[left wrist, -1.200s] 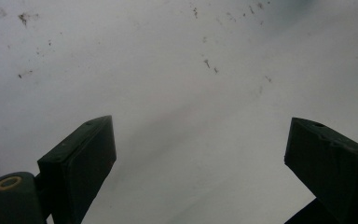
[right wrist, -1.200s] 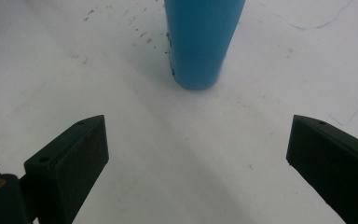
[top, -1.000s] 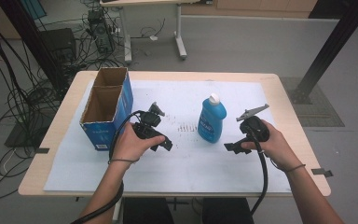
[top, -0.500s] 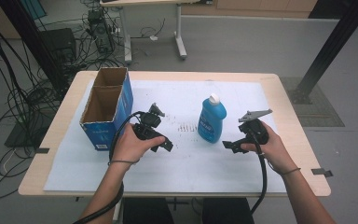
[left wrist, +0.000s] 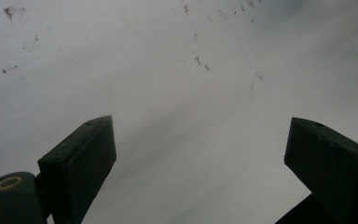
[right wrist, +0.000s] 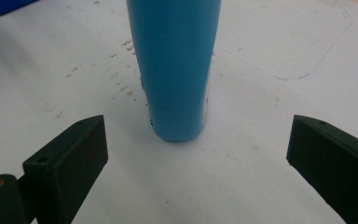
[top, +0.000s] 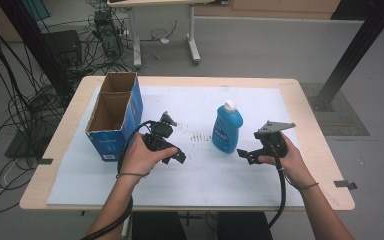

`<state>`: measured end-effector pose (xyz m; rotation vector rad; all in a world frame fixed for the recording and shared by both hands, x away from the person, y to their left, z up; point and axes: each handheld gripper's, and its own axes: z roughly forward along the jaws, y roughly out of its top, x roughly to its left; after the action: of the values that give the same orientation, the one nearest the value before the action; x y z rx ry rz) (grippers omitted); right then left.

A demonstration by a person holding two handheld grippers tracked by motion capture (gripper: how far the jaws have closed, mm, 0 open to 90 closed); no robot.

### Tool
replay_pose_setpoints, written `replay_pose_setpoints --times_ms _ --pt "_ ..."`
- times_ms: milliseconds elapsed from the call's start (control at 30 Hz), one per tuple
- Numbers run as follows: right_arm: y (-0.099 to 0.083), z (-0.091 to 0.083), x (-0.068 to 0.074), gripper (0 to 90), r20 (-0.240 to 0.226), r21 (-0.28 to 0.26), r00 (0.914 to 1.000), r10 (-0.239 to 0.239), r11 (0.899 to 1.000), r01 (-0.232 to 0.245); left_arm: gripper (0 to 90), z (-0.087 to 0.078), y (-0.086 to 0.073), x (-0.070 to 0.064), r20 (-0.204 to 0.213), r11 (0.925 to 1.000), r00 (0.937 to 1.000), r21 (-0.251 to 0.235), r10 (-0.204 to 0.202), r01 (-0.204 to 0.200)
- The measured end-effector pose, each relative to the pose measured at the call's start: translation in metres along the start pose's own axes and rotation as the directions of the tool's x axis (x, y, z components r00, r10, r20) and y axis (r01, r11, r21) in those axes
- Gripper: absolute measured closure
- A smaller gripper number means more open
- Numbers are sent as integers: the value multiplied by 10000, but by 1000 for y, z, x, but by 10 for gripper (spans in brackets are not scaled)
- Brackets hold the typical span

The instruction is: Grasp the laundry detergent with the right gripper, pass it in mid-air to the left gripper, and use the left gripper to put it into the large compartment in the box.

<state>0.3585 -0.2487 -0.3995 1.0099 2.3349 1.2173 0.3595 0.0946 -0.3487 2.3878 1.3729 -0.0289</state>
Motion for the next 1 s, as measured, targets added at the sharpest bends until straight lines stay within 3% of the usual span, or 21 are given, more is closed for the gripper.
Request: replay_pose_setpoints --times_ms 100,1000 --pt "-3 2 0 50 -72 -373 10000 -22 9993 20 93 0 0 0 -12 10000 10000 -29 -19 19" --pt "-12 32 -3 47 -151 -1147 9991 398 9925 -412 92 0 -6 2 25 9999 10000 158 -4 4"
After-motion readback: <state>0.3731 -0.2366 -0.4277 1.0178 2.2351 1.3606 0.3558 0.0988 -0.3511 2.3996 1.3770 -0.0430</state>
